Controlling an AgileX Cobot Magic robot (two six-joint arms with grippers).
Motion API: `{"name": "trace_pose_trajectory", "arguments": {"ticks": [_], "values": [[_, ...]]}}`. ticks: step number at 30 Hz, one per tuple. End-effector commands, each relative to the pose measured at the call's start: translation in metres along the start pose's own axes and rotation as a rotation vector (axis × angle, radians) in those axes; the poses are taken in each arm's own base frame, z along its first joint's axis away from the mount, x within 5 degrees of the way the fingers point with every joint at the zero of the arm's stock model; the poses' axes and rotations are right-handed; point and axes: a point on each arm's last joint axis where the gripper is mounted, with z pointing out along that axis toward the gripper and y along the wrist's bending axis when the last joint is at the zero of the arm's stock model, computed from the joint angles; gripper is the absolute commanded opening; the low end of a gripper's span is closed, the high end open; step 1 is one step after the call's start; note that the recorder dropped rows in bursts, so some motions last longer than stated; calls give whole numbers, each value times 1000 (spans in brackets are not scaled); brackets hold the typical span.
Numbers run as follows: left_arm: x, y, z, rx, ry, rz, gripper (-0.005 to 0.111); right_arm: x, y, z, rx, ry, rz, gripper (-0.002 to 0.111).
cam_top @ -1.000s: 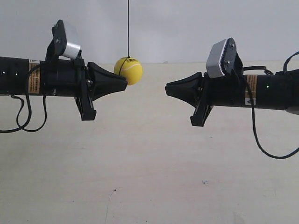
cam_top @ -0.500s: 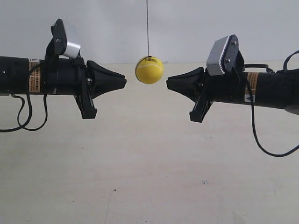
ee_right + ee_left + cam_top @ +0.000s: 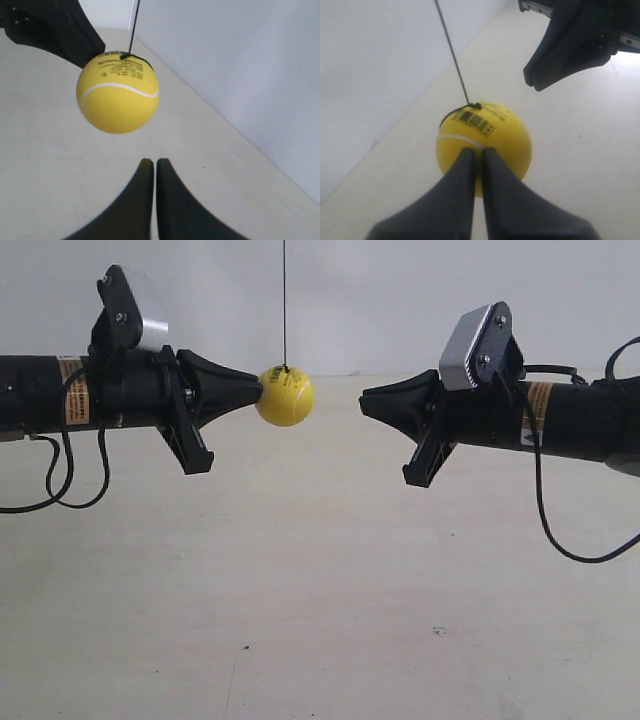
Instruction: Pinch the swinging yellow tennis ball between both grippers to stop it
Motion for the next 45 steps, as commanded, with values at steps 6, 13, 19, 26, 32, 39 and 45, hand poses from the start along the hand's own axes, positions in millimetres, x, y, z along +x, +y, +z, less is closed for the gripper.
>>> {"name": "trace_pose_trajectory", "arguments": {"ticks": [6, 13, 19, 26, 32, 39, 45], "values": [[-4, 2, 0, -19, -7, 13, 5, 5, -15, 19, -71, -15, 30, 0], [-4, 1, 0, -12, -4, 20, 5, 16, -19, 28, -101, -26, 66, 0], [-3, -3, 0, 40, 2, 33, 5, 15, -18, 27, -123, -29, 73, 0], [-5, -5, 0, 58, -25, 34, 5, 12, -15, 26, -153, -63, 70, 0], [-5, -6, 0, 69, -36, 30, 5, 7, -14, 26, -182, -113, 69, 0], [1, -9, 5, 97, -61, 27, 5, 6, -14, 26, -183, -113, 77, 0], [2, -9, 6, 97, -69, 16, 5, 6, -14, 26, -183, -113, 77, 0]]}}
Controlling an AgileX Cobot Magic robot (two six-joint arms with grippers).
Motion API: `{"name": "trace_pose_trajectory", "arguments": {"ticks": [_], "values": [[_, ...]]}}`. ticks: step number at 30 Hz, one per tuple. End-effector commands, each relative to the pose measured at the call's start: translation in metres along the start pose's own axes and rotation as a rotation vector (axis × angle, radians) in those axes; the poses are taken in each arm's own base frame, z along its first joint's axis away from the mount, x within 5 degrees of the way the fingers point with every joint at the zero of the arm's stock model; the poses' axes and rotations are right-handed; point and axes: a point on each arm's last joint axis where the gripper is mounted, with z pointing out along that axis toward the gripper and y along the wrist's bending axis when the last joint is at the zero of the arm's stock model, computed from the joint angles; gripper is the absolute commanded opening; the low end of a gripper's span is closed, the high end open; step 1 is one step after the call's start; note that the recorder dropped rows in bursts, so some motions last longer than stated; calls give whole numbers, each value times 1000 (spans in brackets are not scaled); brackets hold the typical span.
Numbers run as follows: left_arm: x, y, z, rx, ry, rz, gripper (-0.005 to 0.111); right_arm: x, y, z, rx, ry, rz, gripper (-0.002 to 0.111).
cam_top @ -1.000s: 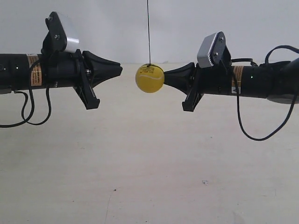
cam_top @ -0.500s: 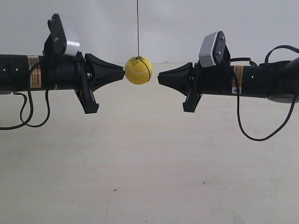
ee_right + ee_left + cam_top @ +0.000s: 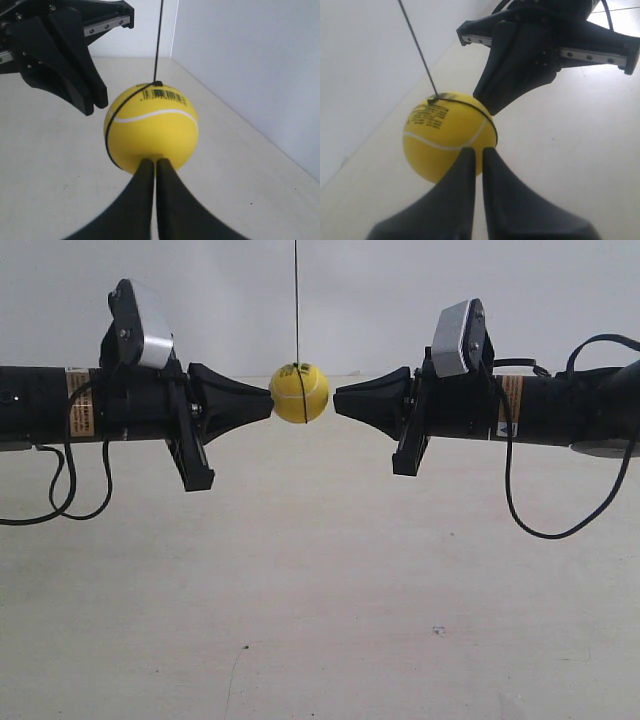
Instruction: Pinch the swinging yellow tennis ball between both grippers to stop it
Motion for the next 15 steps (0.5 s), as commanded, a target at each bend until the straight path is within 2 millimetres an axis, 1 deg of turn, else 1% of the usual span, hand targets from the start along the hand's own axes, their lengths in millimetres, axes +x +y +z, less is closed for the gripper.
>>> {"name": "trace_pose_trajectory", "arguments": {"ticks": [1, 15], "values": [[-4, 0, 1, 6, -34, 1, 5, -3, 0, 0, -11, -9, -8, 0], [-5, -1, 1, 15, -50, 1, 5, -3, 0, 0, -11, -9, -8, 0]]}}
